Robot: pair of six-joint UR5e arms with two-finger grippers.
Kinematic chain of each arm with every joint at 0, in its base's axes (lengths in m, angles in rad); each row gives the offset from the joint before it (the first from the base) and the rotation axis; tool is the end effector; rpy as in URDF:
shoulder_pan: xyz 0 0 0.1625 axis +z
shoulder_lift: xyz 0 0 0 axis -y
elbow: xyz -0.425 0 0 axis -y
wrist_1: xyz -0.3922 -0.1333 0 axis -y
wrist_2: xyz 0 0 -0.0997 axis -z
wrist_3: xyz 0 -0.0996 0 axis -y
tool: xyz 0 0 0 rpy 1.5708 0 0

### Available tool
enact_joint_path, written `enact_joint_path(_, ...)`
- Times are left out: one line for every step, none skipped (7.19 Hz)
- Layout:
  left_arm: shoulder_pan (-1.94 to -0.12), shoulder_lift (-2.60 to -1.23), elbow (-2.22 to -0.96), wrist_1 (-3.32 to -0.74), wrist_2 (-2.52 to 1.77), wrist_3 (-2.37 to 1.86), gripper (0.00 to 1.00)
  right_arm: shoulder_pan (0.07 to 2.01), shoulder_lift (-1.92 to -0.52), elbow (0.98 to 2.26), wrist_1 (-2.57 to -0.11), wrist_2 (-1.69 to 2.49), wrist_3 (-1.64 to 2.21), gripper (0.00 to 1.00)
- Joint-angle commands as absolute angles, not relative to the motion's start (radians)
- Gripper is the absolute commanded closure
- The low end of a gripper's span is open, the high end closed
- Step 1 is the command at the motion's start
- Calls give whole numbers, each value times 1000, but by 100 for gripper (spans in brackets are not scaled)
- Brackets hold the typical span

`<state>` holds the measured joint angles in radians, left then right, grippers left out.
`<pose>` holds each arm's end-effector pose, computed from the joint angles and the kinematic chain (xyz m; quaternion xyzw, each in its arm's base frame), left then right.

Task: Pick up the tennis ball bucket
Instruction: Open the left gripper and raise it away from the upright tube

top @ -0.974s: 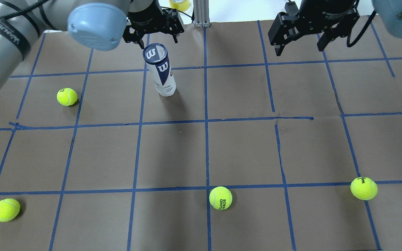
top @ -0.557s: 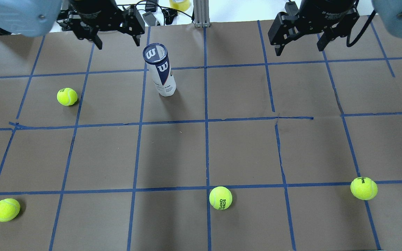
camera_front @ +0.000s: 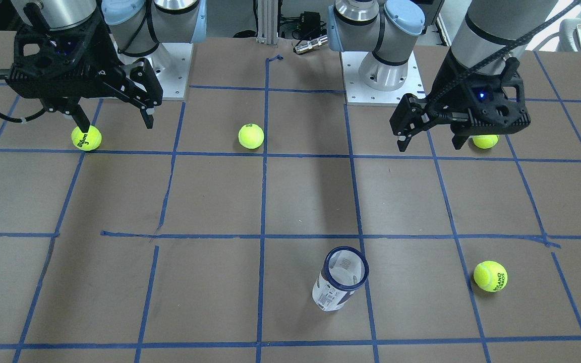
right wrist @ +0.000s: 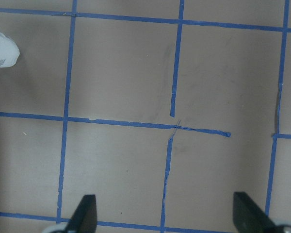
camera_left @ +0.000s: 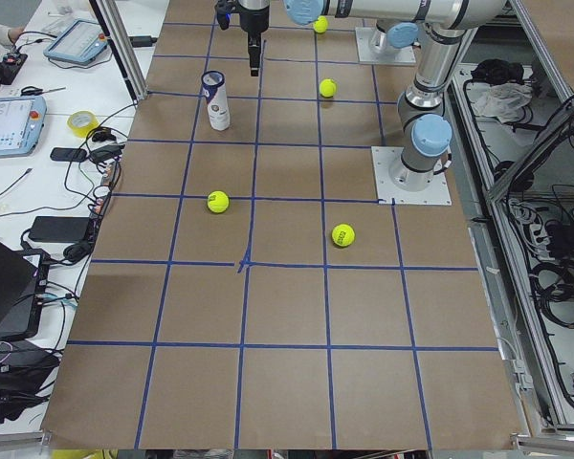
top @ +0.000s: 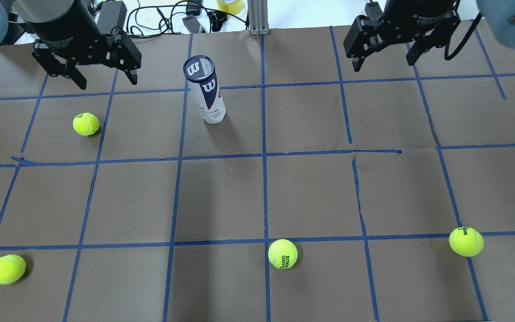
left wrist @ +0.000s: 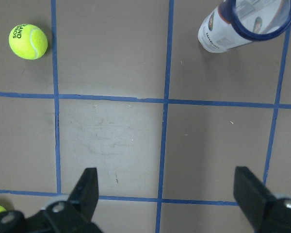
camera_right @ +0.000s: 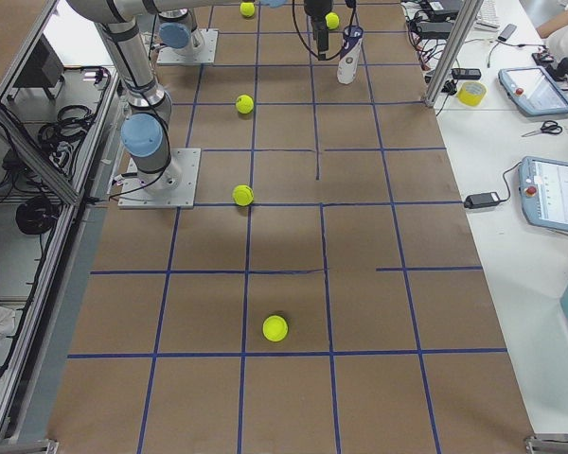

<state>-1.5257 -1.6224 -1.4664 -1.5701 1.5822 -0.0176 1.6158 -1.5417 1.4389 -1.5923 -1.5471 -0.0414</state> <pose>-0.1087 -0.5239 0.5135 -0.0315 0.9991 -0.0267 0.0061 0.1586 -0.5071 0.5411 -0.0438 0.9970 -0.0621 0.0119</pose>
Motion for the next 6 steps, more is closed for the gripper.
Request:
enact_joint_path(-1514,-1588,-1482,-1580,1574,55,0,1615,-1542,1439,-1592,-1548,-41,0)
enact_joint_path(-1514,-1576,-1505,-1578,1572,55,0,1615,-1542,1439,-1592,-1548,-41,0)
enact_joint_path(-1514,-1562,-1531,-1575,1572,63,0,1615,-1542,1439,-1592,-1548,-41,0)
enact_joint_path(-1514,-1556,-1539,-1575,1574,63,0,1615,-1542,1439,-1592,-1548,-41,0)
enact_joint_path(-1508,-1555,-1539,-1572,1580,67,0,1615,-1542,1439,-1592,-1548,-41,0)
enact_joint_path(-1508,-1554,-1537,-1572,1578,67,0,1615,-1542,1439,-1592,-1548,-41,0)
